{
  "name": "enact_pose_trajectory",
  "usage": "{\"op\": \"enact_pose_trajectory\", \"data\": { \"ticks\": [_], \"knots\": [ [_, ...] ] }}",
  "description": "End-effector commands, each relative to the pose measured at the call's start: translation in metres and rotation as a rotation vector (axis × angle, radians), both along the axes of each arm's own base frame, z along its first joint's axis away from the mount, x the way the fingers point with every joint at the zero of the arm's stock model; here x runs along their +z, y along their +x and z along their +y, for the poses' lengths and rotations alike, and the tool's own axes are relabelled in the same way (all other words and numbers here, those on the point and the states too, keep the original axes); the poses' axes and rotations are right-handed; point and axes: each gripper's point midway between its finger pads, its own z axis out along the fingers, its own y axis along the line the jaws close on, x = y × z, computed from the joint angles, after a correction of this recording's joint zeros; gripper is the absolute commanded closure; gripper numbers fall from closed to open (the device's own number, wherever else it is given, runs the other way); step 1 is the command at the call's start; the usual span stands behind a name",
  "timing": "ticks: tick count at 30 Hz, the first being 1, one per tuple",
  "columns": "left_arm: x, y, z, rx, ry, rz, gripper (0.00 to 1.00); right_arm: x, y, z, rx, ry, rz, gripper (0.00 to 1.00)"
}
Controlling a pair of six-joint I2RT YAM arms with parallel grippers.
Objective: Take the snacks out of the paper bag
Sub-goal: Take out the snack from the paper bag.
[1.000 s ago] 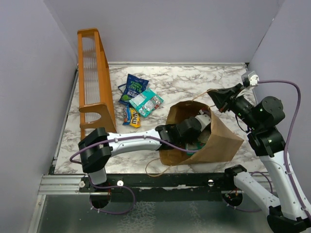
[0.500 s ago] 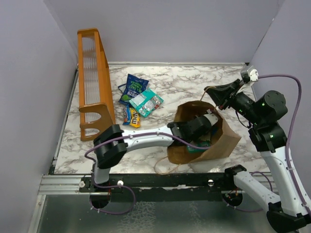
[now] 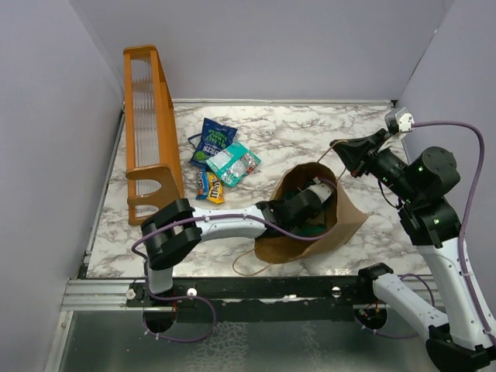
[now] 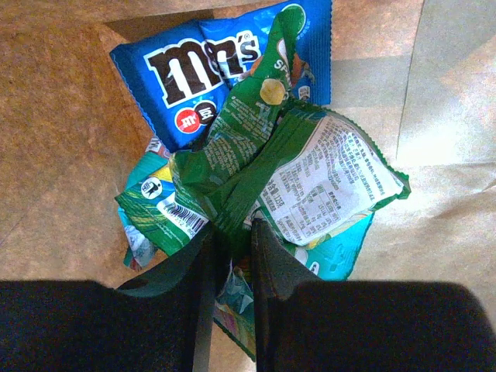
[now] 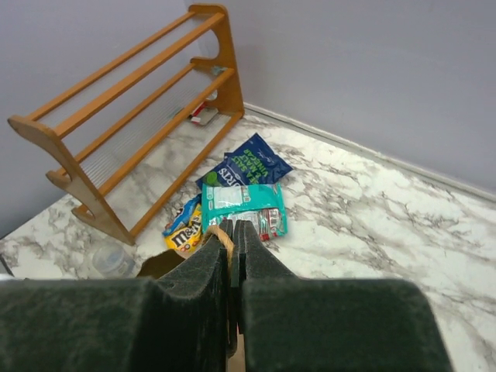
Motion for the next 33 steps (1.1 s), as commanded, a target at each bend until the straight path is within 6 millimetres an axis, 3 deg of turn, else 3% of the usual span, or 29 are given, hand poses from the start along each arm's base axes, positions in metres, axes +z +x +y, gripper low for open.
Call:
{"op": "enact_pose_trajectory", "data": {
  "ticks": [1, 9, 13, 16, 23, 30, 33],
  "knots": [
    [0.006, 0.012, -0.006, 0.065, -0.065, -0.017, 1.0, 0.019, 0.005, -0.022, -0.145, 0.08, -0.009, 0.98],
    [-0.034, 0.021, -0.01, 0.154, -0.092, 0.067, 1.0, 0.039, -0.015, -0.017, -0.079, 0.117, -0.075, 0.97],
    [-0.034, 0.027, -0.003, 0.22, -0.077, 0.057, 1.0, 0.034, -0.01, -0.019, -0.099, 0.091, -0.066, 0.97],
    [-0.021, 0.026, -0.001, 0.214, -0.104, 0.04, 1.0, 0.025, -0.008, -0.007, -0.031, 0.038, -0.056, 0.98],
    [0.024, -0.007, -0.019, -0.081, -0.377, 0.018, 1.0, 0.007, -0.003, 0.011, 0.077, -0.019, 0.037, 0.98],
    [0.045, 0.006, -0.02, 0.005, -0.253, -0.037, 1.0, -0.003, 0.005, 0.008, 0.036, -0.013, 0.077, 0.98],
    [0.053, 0.004, -0.021, 0.003, -0.216, -0.041, 1.0, -0.005, 0.006, 0.014, 0.078, -0.03, 0.088, 0.98]
  ]
}}
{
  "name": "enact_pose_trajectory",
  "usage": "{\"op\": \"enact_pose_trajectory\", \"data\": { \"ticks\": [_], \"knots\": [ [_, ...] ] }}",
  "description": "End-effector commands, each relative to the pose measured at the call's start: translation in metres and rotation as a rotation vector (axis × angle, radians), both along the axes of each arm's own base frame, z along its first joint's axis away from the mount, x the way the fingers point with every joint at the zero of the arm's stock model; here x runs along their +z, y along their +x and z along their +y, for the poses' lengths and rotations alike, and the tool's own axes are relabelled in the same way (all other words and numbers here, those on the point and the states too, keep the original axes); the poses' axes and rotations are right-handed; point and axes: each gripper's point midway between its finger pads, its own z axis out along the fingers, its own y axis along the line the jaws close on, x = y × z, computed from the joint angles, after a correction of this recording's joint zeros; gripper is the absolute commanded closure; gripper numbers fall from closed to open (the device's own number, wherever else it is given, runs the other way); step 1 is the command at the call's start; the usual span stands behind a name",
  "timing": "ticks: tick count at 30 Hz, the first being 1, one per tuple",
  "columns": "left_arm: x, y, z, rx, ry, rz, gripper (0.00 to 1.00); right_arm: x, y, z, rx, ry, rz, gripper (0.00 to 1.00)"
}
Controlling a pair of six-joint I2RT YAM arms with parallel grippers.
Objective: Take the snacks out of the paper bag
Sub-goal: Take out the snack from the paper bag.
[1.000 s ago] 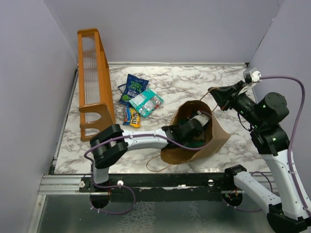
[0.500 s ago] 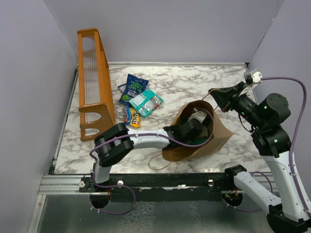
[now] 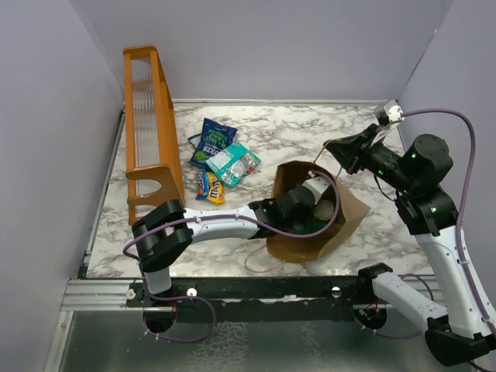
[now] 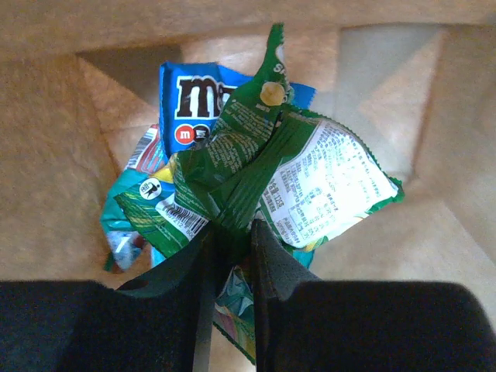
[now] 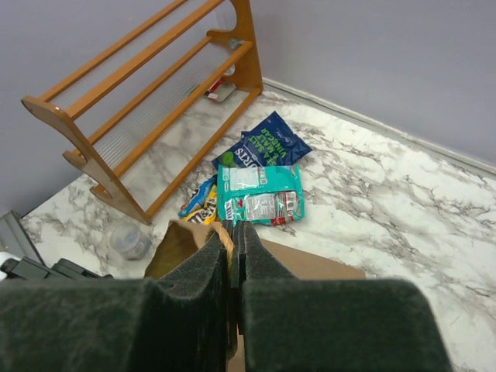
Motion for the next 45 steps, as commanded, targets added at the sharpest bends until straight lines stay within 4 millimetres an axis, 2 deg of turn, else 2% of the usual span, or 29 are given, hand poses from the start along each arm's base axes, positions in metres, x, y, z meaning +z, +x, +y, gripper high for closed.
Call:
{"op": "enact_pose_trajectory", "data": {
  "ticks": [1, 6, 13, 18, 27, 29, 35, 37, 40, 42, 45],
  "knots": [
    [0.041, 0.0, -0.009, 0.009, -0.017, -0.048, 1.0, 0.005, -0.002, 0.007, 0.055, -0.009, 0.0, 0.98],
    [0.083, -0.021, -0.021, -0.114, -0.152, -0.034, 1.0, 0.003, 0.007, 0.004, 0.018, -0.016, 0.017, 0.98],
    [0.135, -0.042, -0.015, -0.204, -0.242, -0.027, 1.0, 0.009, 0.009, -0.008, -0.054, -0.024, -0.014, 0.98],
    [0.18, -0.06, 0.003, -0.286, -0.295, -0.073, 1.0, -0.001, 0.013, -0.016, -0.108, -0.041, -0.002, 0.98],
    [0.256, -0.098, 0.055, -0.432, -0.353, -0.194, 1.0, 0.002, 0.018, -0.05, -0.311, -0.04, -0.035, 0.98],
    [0.273, -0.1, 0.069, -0.428, -0.366, -0.231, 1.0, 0.005, 0.018, -0.057, -0.35, -0.037, -0.045, 0.98],
    [0.331, -0.091, 0.119, -0.289, -0.446, -0.375, 1.0, 0.009, 0.015, -0.069, -0.405, -0.039, -0.072, 0.97],
    [0.346, -0.077, 0.138, -0.169, -0.466, -0.413, 1.0, 0.011, 0.014, -0.067, -0.394, -0.037, -0.077, 0.97],
    [0.344, -0.034, 0.18, 0.184, -0.418, -0.429, 1.0, 0.015, 0.009, -0.063, -0.363, -0.026, -0.097, 0.97],
    [0.334, -0.012, 0.21, 0.401, -0.387, -0.433, 1.0, 0.017, 0.007, -0.059, -0.339, -0.019, -0.112, 0.97],
    [0.321, 0.003, 0.229, 0.51, -0.378, -0.427, 1.0, 0.018, 0.002, -0.059, -0.332, -0.014, -0.126, 0.97]
  ]
}}
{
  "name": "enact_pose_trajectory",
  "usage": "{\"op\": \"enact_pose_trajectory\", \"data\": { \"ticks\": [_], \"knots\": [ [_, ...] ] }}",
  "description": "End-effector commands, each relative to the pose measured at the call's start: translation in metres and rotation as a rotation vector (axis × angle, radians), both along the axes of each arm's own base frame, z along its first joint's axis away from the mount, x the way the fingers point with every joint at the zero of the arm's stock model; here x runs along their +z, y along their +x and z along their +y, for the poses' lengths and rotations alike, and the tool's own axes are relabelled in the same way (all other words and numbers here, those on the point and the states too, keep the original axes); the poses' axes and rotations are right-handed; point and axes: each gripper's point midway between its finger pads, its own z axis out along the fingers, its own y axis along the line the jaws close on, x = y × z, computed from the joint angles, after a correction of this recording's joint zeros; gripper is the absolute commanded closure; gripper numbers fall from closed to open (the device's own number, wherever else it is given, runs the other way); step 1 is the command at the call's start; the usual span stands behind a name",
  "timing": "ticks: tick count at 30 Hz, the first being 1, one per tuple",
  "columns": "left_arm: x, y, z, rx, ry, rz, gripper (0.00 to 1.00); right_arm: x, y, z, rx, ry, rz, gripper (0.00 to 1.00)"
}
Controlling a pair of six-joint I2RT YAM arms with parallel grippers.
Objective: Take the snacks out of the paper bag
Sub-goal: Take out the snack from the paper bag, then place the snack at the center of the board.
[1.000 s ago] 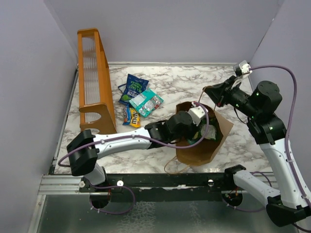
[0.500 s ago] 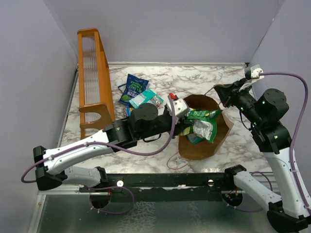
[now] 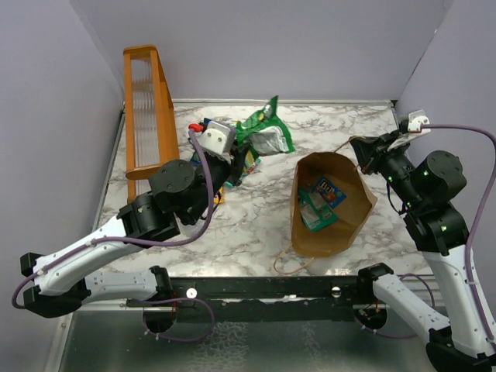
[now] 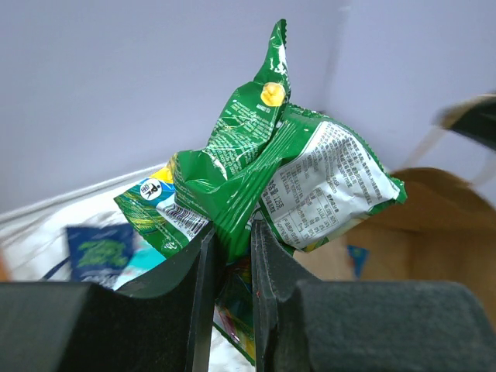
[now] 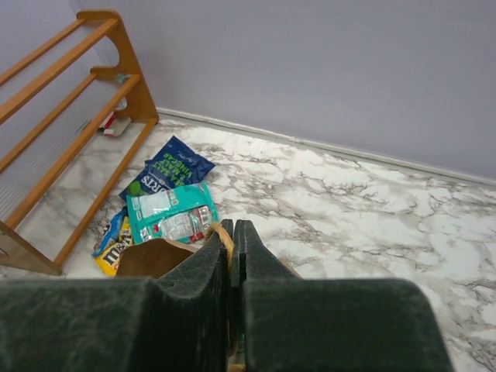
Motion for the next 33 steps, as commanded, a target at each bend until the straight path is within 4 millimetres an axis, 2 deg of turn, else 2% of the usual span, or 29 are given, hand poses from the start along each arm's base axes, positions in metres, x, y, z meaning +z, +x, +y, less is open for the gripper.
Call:
{"op": "enact_pose_trajectory", "data": {
  "ticks": [1, 5, 10, 13, 17, 22, 25, 28, 33],
  "knots": [
    [-0.015, 0.042, 0.058, 0.375, -0.058, 0.057, 1.0, 0.011, -0.009, 0.0, 0.018, 0.008, -0.065, 0.97],
    [-0.049, 0.069, 0.064, 0.455, -0.01, 0.12, 1.0, 0.014, -0.014, 0.001, 0.033, 0.011, -0.088, 0.97],
    [-0.113, 0.104, 0.056, 0.453, 0.045, 0.266, 1.0, 0.016, -0.018, 0.003, 0.048, 0.009, -0.087, 0.97],
    [-0.154, 0.119, 0.06, 0.475, 0.079, 0.337, 1.0, 0.02, -0.022, 0.002, 0.049, 0.008, -0.099, 0.96],
    [-0.211, 0.134, 0.065, 0.516, 0.147, 0.415, 1.0, 0.019, -0.023, 0.005, 0.066, 0.002, -0.098, 0.95],
    [-0.278, 0.139, 0.071, 0.572, 0.266, 0.498, 1.0, 0.022, -0.025, 0.006, 0.075, 0.008, -0.107, 0.96],
    [-0.302, 0.139, 0.067, 0.56, 0.297, 0.531, 1.0, 0.022, -0.028, 0.008, 0.091, 0.013, -0.111, 0.96],
    [-0.317, 0.139, 0.07, 0.579, 0.313, 0.557, 0.98, 0.019, -0.03, 0.009, 0.101, 0.011, -0.104, 0.98],
    [-0.327, 0.135, 0.075, 0.599, 0.334, 0.583, 0.67, 0.019, -0.045, 0.022, 0.204, -0.012, -0.15, 0.98]
  ]
}}
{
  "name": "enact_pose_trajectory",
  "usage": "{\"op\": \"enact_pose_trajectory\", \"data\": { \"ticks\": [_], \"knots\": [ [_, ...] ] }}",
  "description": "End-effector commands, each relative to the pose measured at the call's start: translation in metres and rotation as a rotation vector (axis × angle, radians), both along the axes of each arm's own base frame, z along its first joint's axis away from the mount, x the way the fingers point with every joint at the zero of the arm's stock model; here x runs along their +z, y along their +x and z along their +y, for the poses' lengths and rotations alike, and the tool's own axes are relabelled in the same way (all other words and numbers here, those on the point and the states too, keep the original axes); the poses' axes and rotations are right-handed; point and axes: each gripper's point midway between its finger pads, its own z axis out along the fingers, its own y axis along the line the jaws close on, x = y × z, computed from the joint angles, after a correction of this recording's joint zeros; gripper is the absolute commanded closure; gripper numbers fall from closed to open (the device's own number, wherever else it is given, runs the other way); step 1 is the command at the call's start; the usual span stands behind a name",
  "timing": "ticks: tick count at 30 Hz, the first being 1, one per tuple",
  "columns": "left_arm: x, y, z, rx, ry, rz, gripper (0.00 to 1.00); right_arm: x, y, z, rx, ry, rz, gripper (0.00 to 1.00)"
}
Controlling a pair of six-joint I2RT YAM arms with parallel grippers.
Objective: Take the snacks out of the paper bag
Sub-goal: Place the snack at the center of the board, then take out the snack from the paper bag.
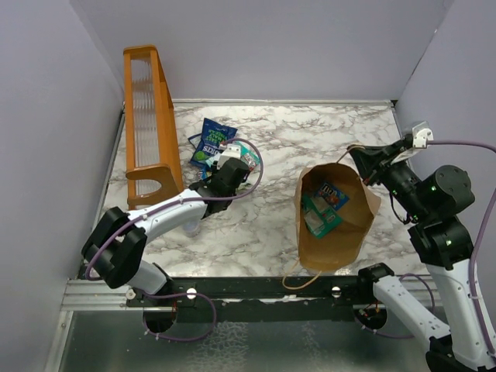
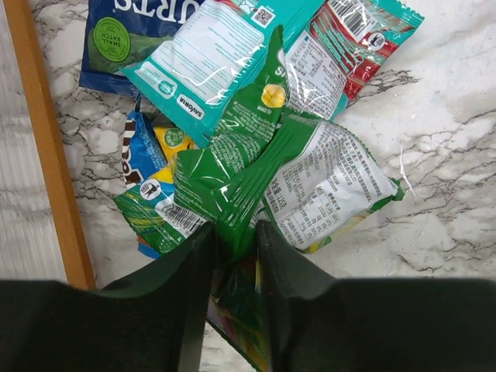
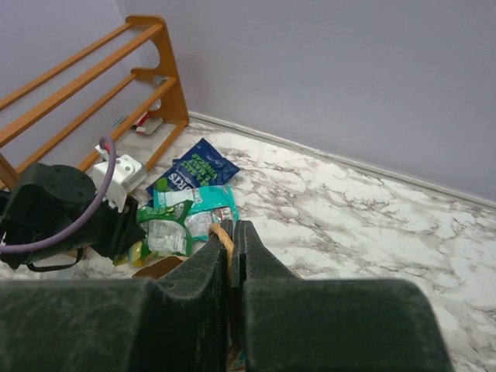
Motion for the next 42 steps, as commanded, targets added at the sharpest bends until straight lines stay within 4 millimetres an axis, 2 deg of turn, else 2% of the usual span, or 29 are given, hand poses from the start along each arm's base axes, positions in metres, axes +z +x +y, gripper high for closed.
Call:
{"op": "enact_pose_trajectory", "data": {
  "ticks": [1, 4, 8, 14, 17, 20, 24, 27, 30, 34, 35, 38, 42],
  "knots": [
    [0.013, 0.009, -0.006, 0.036, -0.072, -0.047, 0.58, 0.014, -0.022, 0.017, 0.138, -0.02, -0.108, 0.98],
    [0.023, 0.004, -0.013, 0.0, -0.108, -0.019, 0.48, 0.011, -0.031, 0.028, 0.217, -0.026, -0.136, 0.98],
    [0.063, -0.008, -0.025, -0.077, -0.244, -0.064, 0.31, 0.006, -0.032, 0.035, 0.264, -0.028, -0.133, 0.98],
    [0.136, -0.044, -0.038, -0.253, -0.461, -0.162, 0.29, 0.007, -0.028, 0.036, 0.259, -0.028, -0.128, 0.98],
    [0.164, -0.069, -0.048, -0.346, -0.597, -0.2, 0.34, 0.007, -0.022, 0.032, 0.228, -0.019, -0.118, 0.98],
    [0.172, -0.091, -0.06, -0.384, -0.68, -0.178, 0.35, 0.008, -0.018, 0.031, 0.213, -0.017, -0.114, 0.98],
    [0.178, -0.135, -0.103, -0.466, -0.709, -0.151, 0.38, 0.008, -0.015, 0.031, 0.206, -0.026, -0.104, 0.98],
    [0.195, -0.171, -0.131, -0.513, -0.695, -0.216, 0.4, 0.008, -0.013, 0.03, 0.196, -0.025, -0.099, 0.97],
    [0.215, -0.204, -0.148, -0.542, -0.696, -0.326, 0.44, 0.007, -0.012, 0.03, 0.196, -0.027, -0.094, 0.98],
    [0.219, -0.247, -0.179, -0.67, -0.606, -0.424, 0.46, 0.007, -0.011, 0.029, 0.188, -0.03, -0.094, 0.98],
    [0.221, -0.253, -0.189, -0.701, -0.566, -0.439, 0.46, 0.008, -0.011, 0.028, 0.187, -0.03, -0.096, 0.98],
    [0.202, -0.26, -0.219, -0.744, -0.434, -0.426, 0.45, 0.009, -0.013, 0.027, 0.184, -0.029, -0.102, 0.98],
    [0.182, -0.261, -0.25, -0.783, -0.417, -0.386, 0.4, 0.01, -0.013, 0.027, 0.184, -0.027, -0.104, 0.98]
  ]
}}
